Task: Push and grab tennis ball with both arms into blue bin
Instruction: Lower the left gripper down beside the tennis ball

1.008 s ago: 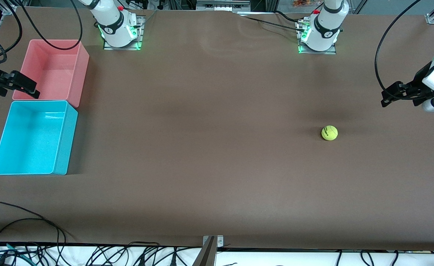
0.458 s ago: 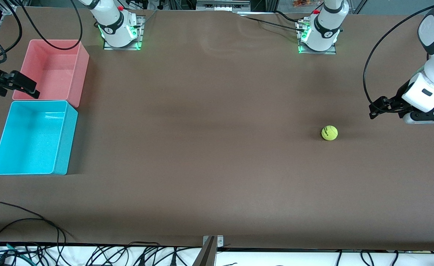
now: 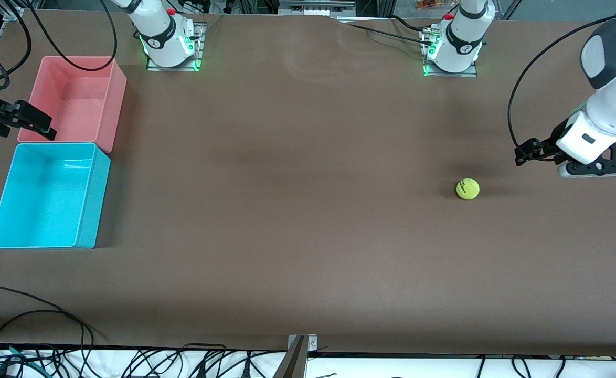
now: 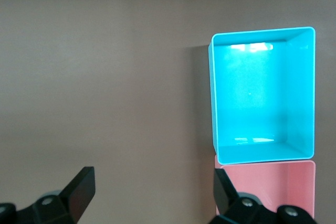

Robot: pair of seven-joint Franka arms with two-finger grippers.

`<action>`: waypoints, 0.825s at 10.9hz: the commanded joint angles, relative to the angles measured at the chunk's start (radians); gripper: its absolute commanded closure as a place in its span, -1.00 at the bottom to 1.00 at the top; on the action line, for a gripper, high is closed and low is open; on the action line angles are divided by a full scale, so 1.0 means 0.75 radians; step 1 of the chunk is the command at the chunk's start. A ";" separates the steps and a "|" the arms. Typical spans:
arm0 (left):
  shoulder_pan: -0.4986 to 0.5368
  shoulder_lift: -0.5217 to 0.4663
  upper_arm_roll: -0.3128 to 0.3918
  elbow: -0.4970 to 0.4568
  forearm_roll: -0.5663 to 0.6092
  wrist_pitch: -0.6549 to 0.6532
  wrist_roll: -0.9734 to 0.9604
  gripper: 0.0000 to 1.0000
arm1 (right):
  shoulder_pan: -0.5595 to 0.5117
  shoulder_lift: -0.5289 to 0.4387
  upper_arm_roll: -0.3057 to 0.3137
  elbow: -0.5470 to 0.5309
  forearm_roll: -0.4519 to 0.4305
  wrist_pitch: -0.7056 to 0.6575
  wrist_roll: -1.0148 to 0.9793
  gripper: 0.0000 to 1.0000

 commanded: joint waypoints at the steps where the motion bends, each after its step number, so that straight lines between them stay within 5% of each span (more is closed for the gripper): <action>1: 0.013 0.033 0.006 -0.102 -0.017 0.184 0.021 -1.00 | 0.008 0.013 -0.002 0.038 0.010 -0.017 0.014 -1.00; 7: 0.015 0.172 0.006 -0.211 -0.019 0.446 0.019 -1.00 | 0.008 0.025 -0.002 0.038 0.012 -0.015 0.014 -1.00; 9: 0.023 0.191 0.006 -0.211 -0.017 0.449 0.041 -0.75 | 0.012 0.033 -0.002 0.038 0.012 -0.017 0.014 -1.00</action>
